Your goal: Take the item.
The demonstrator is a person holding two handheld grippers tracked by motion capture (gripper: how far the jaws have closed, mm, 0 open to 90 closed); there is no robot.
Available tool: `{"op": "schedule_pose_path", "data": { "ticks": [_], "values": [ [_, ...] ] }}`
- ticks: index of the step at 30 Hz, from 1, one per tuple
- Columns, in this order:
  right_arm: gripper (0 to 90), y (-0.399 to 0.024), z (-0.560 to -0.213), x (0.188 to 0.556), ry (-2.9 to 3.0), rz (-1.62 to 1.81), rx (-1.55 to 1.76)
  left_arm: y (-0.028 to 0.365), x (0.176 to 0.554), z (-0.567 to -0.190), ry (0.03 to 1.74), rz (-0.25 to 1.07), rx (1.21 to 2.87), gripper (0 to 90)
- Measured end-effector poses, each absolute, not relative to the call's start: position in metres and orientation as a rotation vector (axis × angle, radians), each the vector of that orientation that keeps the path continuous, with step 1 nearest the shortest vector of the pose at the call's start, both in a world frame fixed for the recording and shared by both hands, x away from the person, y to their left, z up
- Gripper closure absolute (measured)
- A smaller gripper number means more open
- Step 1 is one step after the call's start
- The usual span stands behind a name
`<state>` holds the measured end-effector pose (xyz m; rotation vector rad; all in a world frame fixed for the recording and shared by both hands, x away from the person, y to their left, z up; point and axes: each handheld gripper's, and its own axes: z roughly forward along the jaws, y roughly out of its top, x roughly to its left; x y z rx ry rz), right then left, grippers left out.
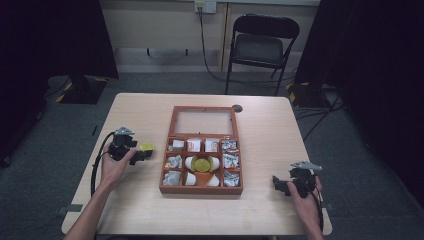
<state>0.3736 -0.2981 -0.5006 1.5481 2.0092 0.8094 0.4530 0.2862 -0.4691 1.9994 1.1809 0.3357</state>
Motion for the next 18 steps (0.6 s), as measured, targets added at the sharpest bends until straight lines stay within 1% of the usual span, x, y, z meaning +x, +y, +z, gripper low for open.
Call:
{"op": "schedule_pose_path", "data": {
  "ticks": [6,10,13,18],
  "values": [
    [0.0,-0.298,-0.501,0.374,2.009,0.81,1.548,0.291,0.445,-0.457,1.181,0.348,1.959,16.1],
    [0.0,-0.298,-0.501,0.374,2.01,0.81,1.548,0.29,0.441,-0.45,1.175,0.365,1.97,16.1],
    [0.0,-0.298,-0.501,0.374,2.011,0.811,1.546,0.29,0.433,-0.437,1.17,0.402,1.977,16.1],
    [0.0,-0.299,-0.501,0.374,2.013,0.809,1.541,0.296,0.42,-0.427,1.163,0.424,1.994,16.2]
  ]
}}
